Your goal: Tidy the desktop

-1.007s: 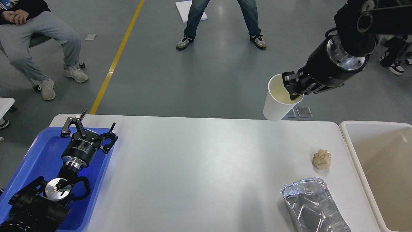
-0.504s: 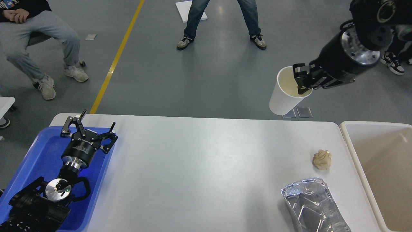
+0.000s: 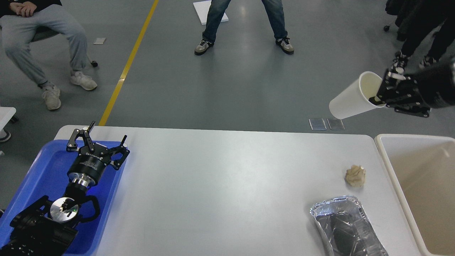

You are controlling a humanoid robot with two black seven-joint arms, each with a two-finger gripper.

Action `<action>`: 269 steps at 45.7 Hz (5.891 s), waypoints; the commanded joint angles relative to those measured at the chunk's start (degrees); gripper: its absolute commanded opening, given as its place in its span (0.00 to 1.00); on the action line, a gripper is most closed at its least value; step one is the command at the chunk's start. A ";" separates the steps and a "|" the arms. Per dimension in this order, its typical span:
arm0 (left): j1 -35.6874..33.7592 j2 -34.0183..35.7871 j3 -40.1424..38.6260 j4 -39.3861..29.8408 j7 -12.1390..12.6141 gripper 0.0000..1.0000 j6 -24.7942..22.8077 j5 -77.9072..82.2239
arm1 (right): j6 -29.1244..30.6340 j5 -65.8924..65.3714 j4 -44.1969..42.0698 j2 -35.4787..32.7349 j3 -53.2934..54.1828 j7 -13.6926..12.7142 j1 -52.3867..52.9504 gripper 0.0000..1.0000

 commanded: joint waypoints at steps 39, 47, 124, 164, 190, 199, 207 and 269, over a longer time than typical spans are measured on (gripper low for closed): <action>0.00 0.00 -0.03 0.00 -0.18 1.00 0.00 -0.08 | -23.36 8.35 -33.83 6.33 78.37 0.59 -82.70 0.00; 0.00 0.00 -0.03 0.00 -0.18 1.00 0.00 -0.08 | -25.56 8.97 -45.53 11.87 79.34 0.68 -83.49 0.00; -0.09 0.00 -0.03 0.00 -0.01 1.00 0.00 0.01 | -33.65 7.82 -68.13 23.48 80.31 0.50 -90.70 1.00; -0.09 0.00 0.05 0.00 0.08 1.00 0.00 0.01 | -41.38 4.05 -21.21 -1.65 51.77 0.50 -69.36 1.00; -0.09 0.00 0.05 0.00 0.08 1.00 0.00 0.01 | -36.46 -10.97 6.31 -4.47 20.55 0.59 -38.85 0.99; -0.09 0.00 0.05 0.00 0.17 1.00 0.00 0.01 | -35.23 -17.49 11.41 -3.68 13.96 0.50 -30.51 0.99; -0.09 0.00 0.05 0.00 0.17 1.00 0.00 0.01 | -26.98 -15.65 11.85 2.72 5.00 0.59 -19.79 1.00; -0.09 0.00 0.05 0.00 0.17 1.00 0.00 0.01 | 15.57 -3.07 3.24 33.06 -15.49 0.42 13.71 1.00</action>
